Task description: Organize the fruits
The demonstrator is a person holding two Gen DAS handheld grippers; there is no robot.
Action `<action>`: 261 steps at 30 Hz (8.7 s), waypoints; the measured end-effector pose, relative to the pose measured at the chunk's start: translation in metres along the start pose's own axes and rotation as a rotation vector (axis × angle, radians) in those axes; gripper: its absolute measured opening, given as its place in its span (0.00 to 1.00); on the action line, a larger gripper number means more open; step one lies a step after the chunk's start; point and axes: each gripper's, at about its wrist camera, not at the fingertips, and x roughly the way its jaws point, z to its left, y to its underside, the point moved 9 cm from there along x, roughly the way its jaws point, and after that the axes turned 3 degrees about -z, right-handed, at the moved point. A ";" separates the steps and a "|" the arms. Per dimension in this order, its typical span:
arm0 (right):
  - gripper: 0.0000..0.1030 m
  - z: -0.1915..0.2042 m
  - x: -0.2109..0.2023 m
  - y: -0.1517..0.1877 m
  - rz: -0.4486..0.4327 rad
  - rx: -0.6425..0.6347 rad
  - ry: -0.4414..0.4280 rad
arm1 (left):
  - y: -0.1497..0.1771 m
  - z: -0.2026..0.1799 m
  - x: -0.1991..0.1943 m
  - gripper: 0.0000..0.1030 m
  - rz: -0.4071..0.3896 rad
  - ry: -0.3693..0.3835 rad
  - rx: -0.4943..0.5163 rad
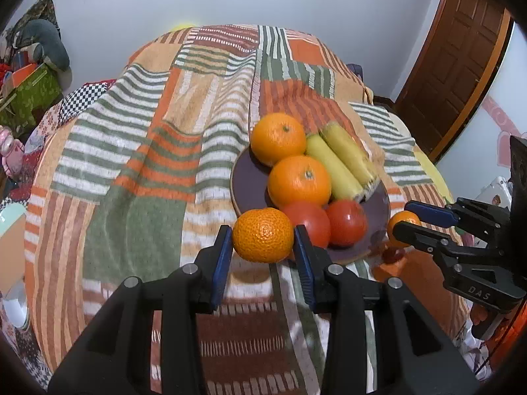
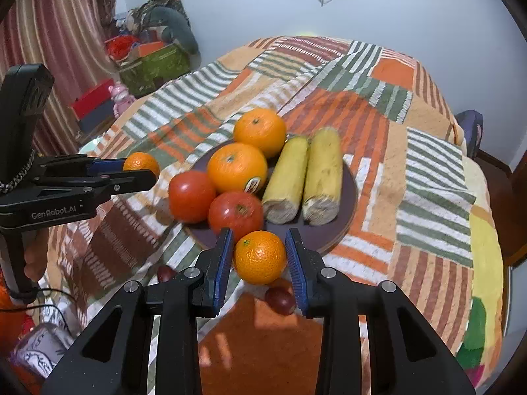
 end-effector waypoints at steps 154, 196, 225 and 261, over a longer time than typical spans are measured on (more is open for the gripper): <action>0.27 -0.048 0.024 0.006 0.018 0.166 -0.050 | -0.016 -0.088 0.062 0.29 0.109 0.090 0.102; 0.33 0.026 -0.205 -0.081 -0.574 0.028 0.069 | -0.067 -0.097 -0.229 0.47 -0.628 -0.044 0.100; 1.00 0.025 -0.229 -0.065 -0.664 0.063 0.202 | -0.045 -0.095 -0.247 0.97 -0.672 -0.103 0.073; 1.00 0.023 -0.235 -0.064 -0.653 0.075 0.216 | -0.044 -0.095 -0.243 1.00 -0.651 -0.108 0.084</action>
